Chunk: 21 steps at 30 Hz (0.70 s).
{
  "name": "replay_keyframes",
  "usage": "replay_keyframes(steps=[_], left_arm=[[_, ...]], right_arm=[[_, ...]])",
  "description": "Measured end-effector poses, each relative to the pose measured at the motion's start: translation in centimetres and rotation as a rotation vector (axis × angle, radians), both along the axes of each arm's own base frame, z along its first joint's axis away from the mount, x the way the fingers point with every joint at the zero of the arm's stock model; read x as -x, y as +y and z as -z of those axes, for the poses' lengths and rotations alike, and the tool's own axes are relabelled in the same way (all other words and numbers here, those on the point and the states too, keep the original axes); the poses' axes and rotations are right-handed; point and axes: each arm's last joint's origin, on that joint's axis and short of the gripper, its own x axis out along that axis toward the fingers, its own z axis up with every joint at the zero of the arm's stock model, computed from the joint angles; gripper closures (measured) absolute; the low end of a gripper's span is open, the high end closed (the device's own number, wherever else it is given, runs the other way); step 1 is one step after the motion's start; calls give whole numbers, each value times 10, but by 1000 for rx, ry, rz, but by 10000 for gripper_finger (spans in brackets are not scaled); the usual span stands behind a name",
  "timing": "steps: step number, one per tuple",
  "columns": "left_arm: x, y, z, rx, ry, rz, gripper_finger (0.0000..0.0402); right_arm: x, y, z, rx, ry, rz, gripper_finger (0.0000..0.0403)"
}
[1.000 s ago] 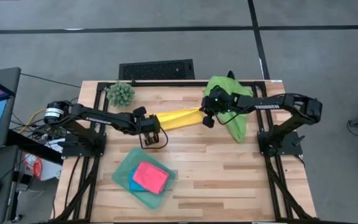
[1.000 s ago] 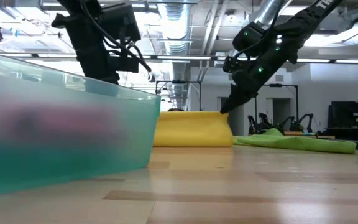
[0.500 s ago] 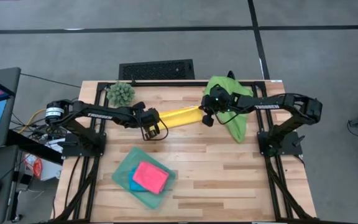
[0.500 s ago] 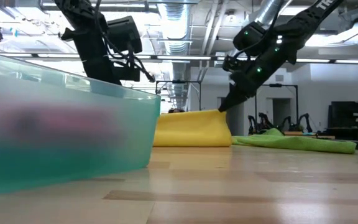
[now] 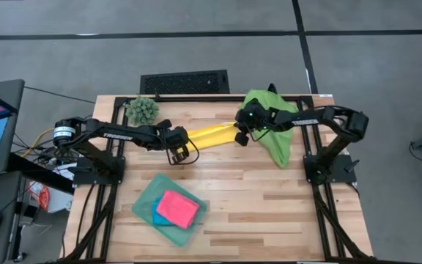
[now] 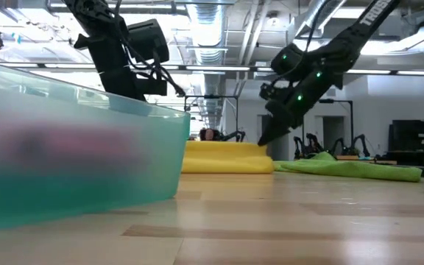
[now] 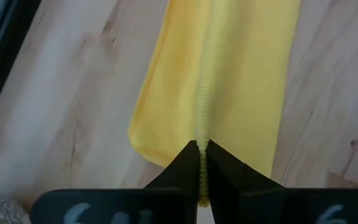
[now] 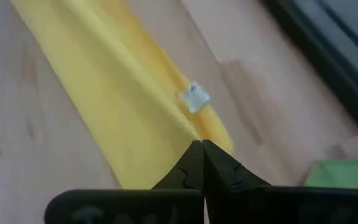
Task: Fold microfiber towels
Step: Fold the yellow microfiber towel
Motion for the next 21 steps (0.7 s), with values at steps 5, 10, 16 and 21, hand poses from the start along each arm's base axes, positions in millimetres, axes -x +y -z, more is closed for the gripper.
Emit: replay_keyframes(steps=[5, 10, 16, 21], left_arm=[[0, 0, 0, -2, -4, -1, 390], [0, 0, 0, -12, 0, 1, 389], [0, 1, 0, -23, -2, -12, 373], [-1, 0, 0, 15, -15, -6, 326]], right_arm=[[-13, -8, 0, 4, -3, 5, 376], [-20, -14, -6, 15, -23, 10, 376], [-16, -17, -4, 14, 15, 44, 363], [-14, -19, -3, 3, 23, 57, 338]])
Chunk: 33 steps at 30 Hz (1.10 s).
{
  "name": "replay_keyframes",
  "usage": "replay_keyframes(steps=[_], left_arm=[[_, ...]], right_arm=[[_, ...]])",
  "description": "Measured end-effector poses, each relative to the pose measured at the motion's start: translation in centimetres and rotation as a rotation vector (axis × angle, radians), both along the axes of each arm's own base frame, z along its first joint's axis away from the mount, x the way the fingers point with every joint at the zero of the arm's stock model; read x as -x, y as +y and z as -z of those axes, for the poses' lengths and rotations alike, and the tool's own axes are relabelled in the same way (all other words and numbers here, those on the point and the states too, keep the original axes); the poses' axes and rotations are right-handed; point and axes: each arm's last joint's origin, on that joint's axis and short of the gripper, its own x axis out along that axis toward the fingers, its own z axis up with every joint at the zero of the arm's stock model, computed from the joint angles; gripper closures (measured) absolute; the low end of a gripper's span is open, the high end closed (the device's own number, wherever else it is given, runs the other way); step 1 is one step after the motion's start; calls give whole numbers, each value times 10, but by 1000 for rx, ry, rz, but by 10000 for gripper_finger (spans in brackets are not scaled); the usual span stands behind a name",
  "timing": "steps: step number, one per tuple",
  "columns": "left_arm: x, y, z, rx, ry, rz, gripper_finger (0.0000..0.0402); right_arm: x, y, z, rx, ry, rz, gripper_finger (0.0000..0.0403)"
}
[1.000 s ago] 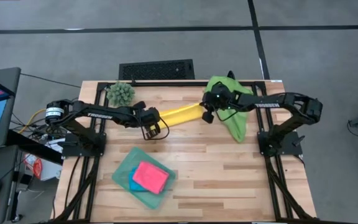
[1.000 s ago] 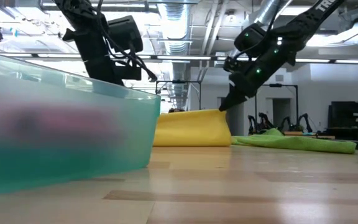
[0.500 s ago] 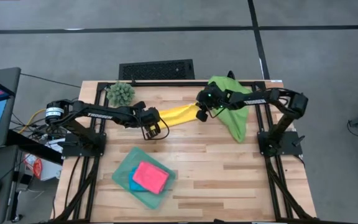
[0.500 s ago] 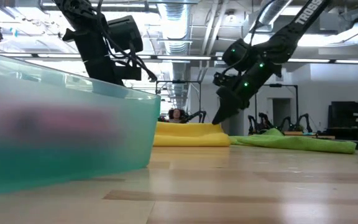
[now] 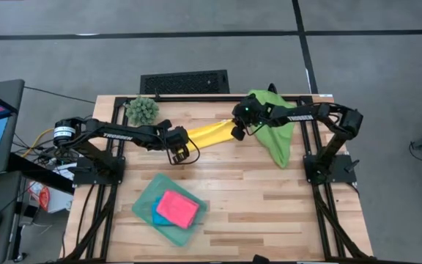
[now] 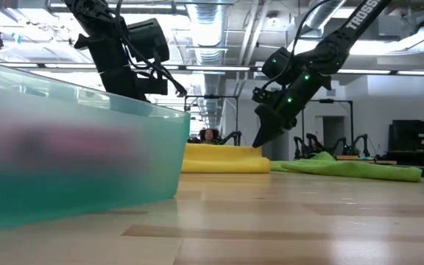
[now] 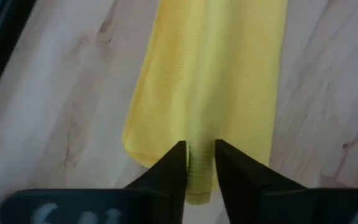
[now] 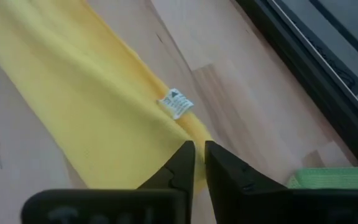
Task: Fold microfiber towels
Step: Fold the yellow microfiber towel
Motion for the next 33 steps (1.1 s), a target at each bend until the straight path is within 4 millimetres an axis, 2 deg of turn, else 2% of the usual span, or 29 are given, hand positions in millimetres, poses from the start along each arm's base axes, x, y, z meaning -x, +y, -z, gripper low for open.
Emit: replay_keyframes(steps=[10, 14, 18, 21, 24, 26, 29, 33], left_arm=[[1, 1, 0, -38, -6, -70, 222], [3, 2, -4, -60, -38, -139, 214], [4, 3, -28, -52, -204, -148, 221], [12, 18, -39, 10, -323, -121, 227], [31, 41, -26, 216, -371, -121, 230], [42, 52, -16, 283, -375, -114, 230], [52, 59, -6, 273, -343, -86, 230], [53, 56, -2, 224, -301, -11, 230]], right_arm=[[0, -2, -1, -12, -23, 29, 282], [2, -2, -4, -39, -43, 8, 264], [2, 3, -20, -16, -104, -129, 252], [1, 5, -23, 9, -113, -144, 249], [2, 4, -23, -4, -119, -128, 250], [2, 4, -23, -19, -117, -117, 252], [1, 7, -22, -26, -112, -123, 252], [0, 9, -22, -46, -121, -111, 250]])
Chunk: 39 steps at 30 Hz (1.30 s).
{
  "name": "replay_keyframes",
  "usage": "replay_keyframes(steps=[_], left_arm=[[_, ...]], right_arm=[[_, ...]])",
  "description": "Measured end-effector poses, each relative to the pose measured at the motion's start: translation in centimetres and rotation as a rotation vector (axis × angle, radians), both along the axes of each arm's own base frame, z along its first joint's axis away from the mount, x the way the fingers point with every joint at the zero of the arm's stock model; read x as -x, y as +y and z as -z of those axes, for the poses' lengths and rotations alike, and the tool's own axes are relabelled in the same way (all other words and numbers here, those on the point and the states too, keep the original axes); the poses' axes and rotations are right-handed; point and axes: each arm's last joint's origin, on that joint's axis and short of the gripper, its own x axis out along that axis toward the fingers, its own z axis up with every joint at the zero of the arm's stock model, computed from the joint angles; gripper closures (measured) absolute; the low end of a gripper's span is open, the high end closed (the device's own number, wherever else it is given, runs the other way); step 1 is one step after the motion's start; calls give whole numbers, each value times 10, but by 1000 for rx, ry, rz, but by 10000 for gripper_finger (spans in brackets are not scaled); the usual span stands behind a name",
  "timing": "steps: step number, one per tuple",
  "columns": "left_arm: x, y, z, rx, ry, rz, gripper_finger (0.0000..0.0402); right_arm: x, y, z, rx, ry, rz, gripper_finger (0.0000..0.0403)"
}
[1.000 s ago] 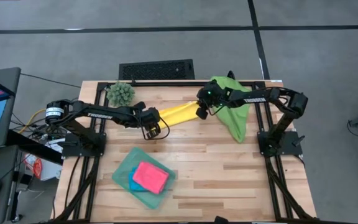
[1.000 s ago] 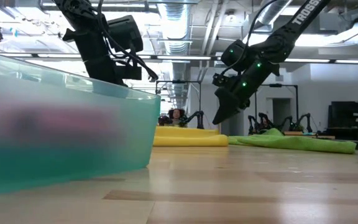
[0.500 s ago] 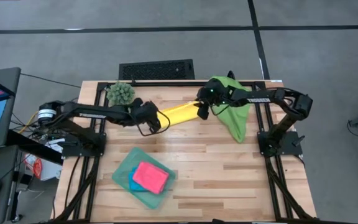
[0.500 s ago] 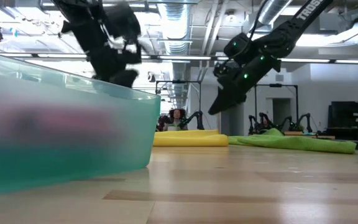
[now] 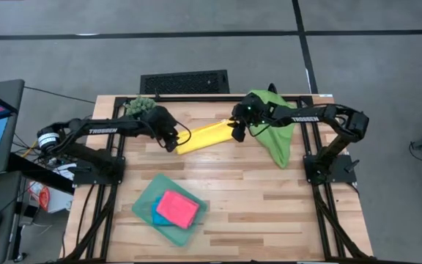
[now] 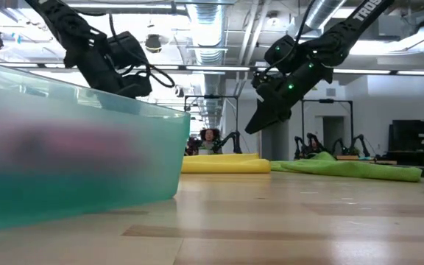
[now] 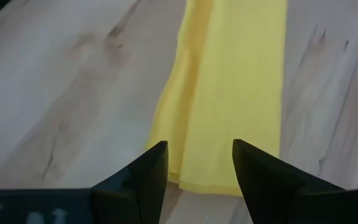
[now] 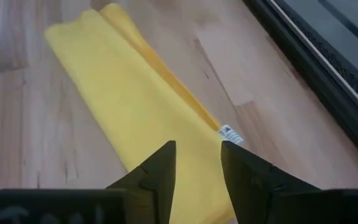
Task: Fold microfiber towels
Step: Fold the yellow microfiber towel
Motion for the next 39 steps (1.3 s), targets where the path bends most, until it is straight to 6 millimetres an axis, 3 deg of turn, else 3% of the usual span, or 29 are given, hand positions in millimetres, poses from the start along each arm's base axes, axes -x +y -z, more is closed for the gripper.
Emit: replay_keyframes(steps=[9, 18, 29, 35, 39], left_arm=[[8, -13, 20, -35, 90, 3, 230], [12, -16, 30, -40, 66, -17, 230], [0, -17, 48, -14, 94, -6, 230], [-1, -17, 46, -8, 98, -23, 232], [1, -18, 40, -3, 79, -40, 258]], right_arm=[[0, 0, 0, -13, -4, 14, 254], [0, 0, 0, -13, -4, 14, 253], [0, -1, 0, -17, -5, 19, 255], [0, -1, 0, -17, -5, 20, 258], [0, -1, 0, -17, -5, 21, 264]])
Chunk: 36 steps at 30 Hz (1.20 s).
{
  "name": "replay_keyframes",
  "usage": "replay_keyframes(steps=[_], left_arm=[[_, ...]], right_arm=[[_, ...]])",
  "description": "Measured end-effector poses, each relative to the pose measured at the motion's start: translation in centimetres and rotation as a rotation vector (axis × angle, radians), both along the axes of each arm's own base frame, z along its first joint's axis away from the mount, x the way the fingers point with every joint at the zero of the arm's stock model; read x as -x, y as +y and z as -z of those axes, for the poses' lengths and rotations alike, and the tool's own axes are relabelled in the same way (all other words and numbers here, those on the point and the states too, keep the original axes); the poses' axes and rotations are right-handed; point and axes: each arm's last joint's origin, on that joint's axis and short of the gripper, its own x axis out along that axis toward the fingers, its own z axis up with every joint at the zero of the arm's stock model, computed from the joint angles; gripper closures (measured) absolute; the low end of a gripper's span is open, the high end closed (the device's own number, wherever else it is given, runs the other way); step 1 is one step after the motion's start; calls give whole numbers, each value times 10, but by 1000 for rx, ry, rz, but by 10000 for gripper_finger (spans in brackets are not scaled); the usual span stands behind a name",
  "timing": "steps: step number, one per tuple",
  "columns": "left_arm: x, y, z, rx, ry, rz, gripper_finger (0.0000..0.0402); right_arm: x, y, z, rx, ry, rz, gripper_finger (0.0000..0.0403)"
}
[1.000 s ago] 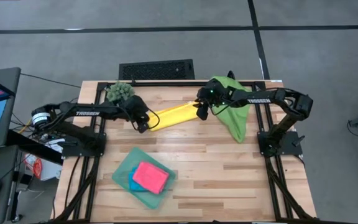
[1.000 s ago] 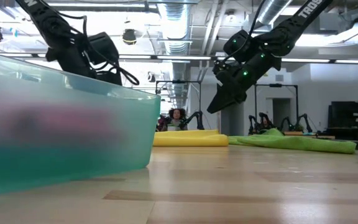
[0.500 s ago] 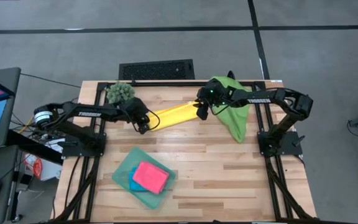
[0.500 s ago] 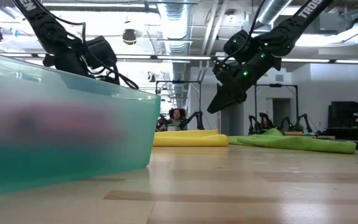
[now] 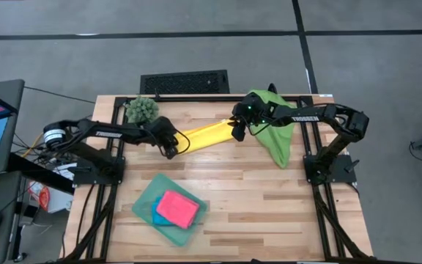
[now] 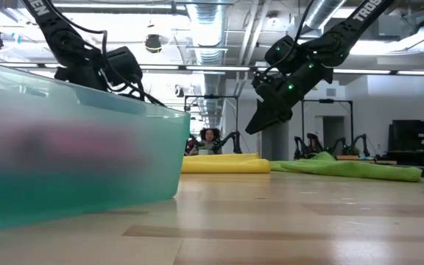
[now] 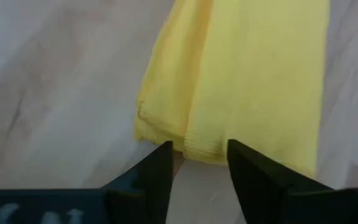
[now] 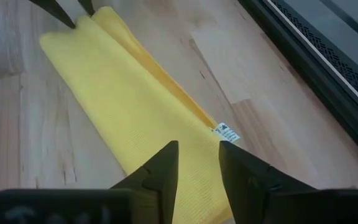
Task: Fold microfiber towels
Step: Fold the yellow microfiber towel
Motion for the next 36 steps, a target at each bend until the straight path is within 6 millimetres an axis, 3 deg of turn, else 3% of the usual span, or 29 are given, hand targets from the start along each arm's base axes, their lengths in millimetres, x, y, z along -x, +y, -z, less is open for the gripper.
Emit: replay_keyframes(steps=[8, 13, 16, 27, 32, 36], left_arm=[[1, 0, -7, -20, -32, -9, 355], [0, -1, -7, -37, -22, -5, 377], [1, -1, -7, -60, -8, 6, 363], [-1, -6, 7, 8, 34, 70, 254], [-5, -4, 11, 4, 37, 48, 243], [-5, -4, 10, 3, 36, 5, 262]], right_arm=[[0, 0, 0, 2, 1, 1, 275], [0, 0, 0, 2, 1, 2, 275], [0, 0, 0, 1, 1, 2, 275], [0, 0, 0, 2, 0, 2, 275], [0, 0, 0, 1, 1, 2, 278], [0, 0, 0, -5, -1, 8, 280]])
